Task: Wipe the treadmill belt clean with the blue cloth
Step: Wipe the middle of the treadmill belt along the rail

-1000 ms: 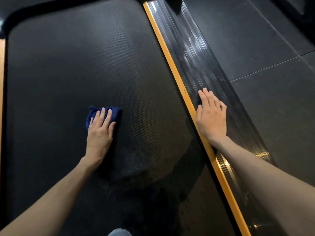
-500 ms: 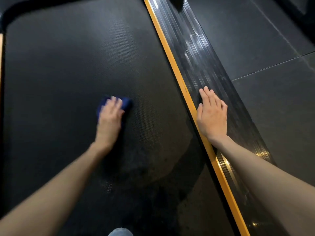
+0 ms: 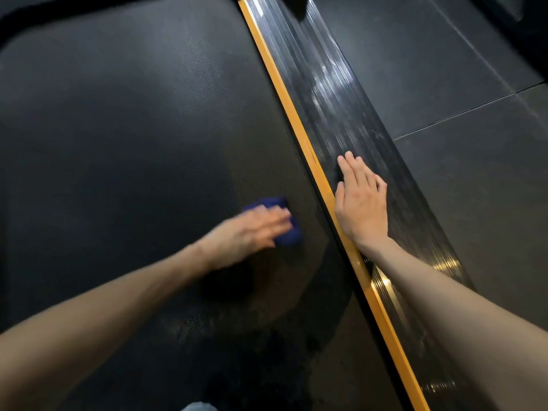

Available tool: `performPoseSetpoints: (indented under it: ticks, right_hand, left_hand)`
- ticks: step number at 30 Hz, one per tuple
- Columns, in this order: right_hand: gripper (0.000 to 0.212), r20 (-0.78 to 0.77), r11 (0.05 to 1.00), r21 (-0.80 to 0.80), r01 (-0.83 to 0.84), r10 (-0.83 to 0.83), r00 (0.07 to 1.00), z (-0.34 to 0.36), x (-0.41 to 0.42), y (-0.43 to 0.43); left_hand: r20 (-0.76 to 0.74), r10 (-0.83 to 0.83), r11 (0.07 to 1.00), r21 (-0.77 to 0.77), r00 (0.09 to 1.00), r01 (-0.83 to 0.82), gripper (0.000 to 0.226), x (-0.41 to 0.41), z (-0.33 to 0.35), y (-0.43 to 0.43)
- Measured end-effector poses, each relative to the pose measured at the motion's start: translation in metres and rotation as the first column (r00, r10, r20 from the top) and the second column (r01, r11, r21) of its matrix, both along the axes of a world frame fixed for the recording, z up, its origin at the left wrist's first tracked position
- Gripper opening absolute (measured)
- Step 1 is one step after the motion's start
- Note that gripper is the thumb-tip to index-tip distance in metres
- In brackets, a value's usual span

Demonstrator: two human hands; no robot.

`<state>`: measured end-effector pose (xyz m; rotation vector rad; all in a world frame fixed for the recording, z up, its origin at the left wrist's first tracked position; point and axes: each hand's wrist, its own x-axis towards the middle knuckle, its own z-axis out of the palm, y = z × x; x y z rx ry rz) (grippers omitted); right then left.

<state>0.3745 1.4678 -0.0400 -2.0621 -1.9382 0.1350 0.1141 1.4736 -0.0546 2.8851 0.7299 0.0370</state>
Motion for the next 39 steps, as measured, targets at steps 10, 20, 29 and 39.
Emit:
performPoseSetpoints:
  ticks: [10, 20, 29, 39]
  right_hand:
    - [0.046, 0.007, 1.0, -0.003, 0.021, -0.021, 1.0, 0.001, -0.003, 0.001]
    - [0.046, -0.006, 1.0, -0.01, 0.02, -0.02, 1.0, 0.0, 0.0, 0.001]
    - [0.047, -0.021, 0.999, -0.008, 0.035, -0.035, 0.999, 0.006, -0.002, 0.0]
    - [0.046, -0.001, 0.999, -0.034, 0.028, -0.028, 1.0, 0.005, -0.002, 0.002]
  left_hand:
    - [0.187, 0.194, 0.981, -0.05, 0.963, -0.188, 0.04, 0.036, -0.003, -0.009]
    - [0.14, 0.35, 0.937, -0.027, 0.926, -0.349, 0.042, 0.029, 0.003, 0.094]
    - [0.119, -0.262, 0.954, -0.118, 0.958, 0.276, 0.039, 0.065, -0.006, -0.051]
    - [0.125, 0.487, 0.873, -0.091, 0.865, -0.479, 0.043, 0.031, 0.002, 0.073]
